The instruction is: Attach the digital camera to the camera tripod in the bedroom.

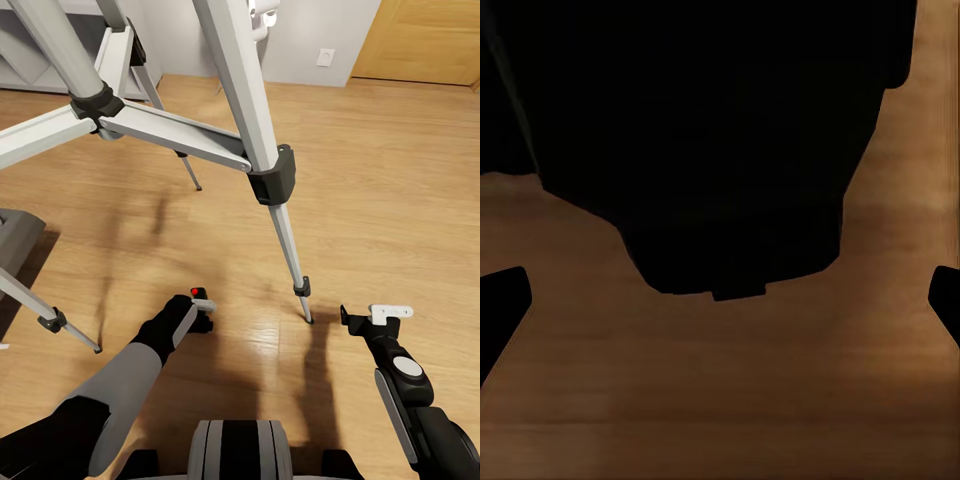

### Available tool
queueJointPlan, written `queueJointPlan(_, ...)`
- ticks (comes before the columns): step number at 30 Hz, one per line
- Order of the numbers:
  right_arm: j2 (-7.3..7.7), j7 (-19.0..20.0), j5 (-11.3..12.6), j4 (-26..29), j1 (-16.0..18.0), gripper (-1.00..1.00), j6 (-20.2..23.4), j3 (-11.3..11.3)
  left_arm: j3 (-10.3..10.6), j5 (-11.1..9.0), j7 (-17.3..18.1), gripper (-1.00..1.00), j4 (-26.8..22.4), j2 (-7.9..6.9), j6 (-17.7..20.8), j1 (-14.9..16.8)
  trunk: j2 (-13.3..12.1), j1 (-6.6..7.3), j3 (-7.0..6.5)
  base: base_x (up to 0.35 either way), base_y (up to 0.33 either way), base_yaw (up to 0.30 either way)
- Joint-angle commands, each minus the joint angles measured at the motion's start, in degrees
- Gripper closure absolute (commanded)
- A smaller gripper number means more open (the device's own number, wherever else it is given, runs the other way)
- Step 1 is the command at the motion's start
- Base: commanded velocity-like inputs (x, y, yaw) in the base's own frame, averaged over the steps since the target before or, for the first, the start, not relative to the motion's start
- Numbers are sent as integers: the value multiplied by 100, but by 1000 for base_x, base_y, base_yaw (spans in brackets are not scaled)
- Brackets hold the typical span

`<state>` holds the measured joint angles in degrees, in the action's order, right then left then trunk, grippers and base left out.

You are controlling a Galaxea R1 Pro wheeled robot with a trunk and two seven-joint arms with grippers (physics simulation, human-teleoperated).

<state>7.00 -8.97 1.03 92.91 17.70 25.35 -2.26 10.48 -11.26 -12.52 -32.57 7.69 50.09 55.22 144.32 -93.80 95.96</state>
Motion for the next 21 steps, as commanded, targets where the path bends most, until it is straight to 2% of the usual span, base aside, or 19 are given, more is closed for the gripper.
queueJointPlan(1, 3, -26, 11, 8, 2, -100, 32, 6, 25, -61, -53, -100, -12, -4, 18, 0, 1, 1, 3, 0, 0, 0)
queueJointPlan(21, 3, -26, 11, 8, 0, -100, 32, 6, 40, -61, -57, -100, -59, -4, 1, 3, 1, 1, 3, 0, 0, 0)
